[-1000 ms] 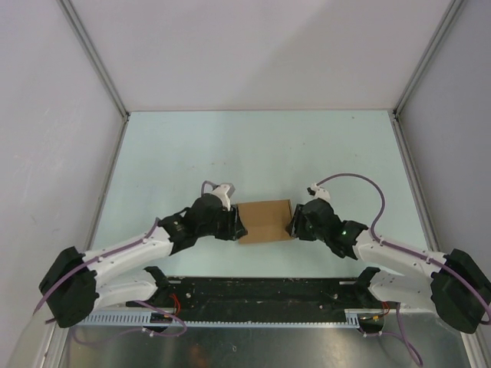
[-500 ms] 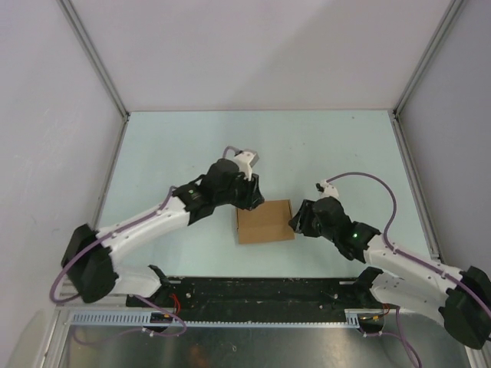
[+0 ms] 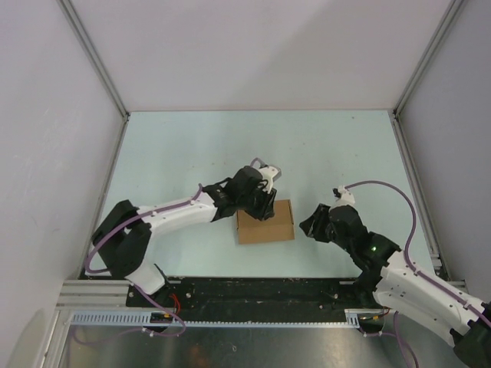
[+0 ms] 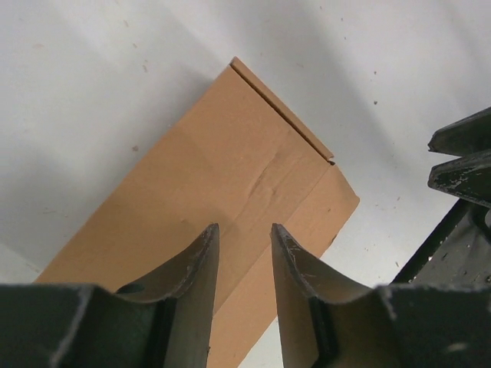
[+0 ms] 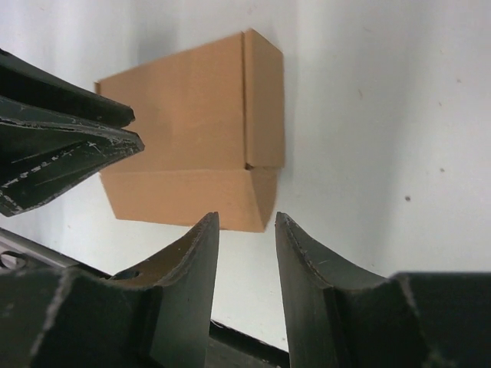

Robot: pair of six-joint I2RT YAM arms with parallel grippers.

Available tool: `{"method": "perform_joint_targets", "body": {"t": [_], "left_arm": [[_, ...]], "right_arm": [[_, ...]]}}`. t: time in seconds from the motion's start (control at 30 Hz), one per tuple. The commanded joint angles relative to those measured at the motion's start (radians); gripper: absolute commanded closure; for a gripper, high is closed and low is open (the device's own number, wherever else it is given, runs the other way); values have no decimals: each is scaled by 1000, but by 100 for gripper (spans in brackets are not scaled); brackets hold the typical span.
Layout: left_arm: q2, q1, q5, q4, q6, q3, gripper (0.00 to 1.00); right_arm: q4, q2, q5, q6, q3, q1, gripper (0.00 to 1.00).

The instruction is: Fold the paper box

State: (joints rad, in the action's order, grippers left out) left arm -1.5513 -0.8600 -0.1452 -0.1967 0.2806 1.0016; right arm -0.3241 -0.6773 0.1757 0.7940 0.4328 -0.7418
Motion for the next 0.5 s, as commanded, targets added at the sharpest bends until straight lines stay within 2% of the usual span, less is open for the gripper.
{"method": "perform_joint_targets", "body": {"t": [0.0,0.23,0.47], "left_arm": [[-50,-14,-14,43,-38,51,62],[-102,-17,-14,51,-35,68,62],[-116,-17,-7,52,-34,68,63]], "right_arm": [[-33,35,8,30,-32,5,60],[2,41,-31,50,-81,7,60],[123,55,-117,73,-152,4,69]]}}
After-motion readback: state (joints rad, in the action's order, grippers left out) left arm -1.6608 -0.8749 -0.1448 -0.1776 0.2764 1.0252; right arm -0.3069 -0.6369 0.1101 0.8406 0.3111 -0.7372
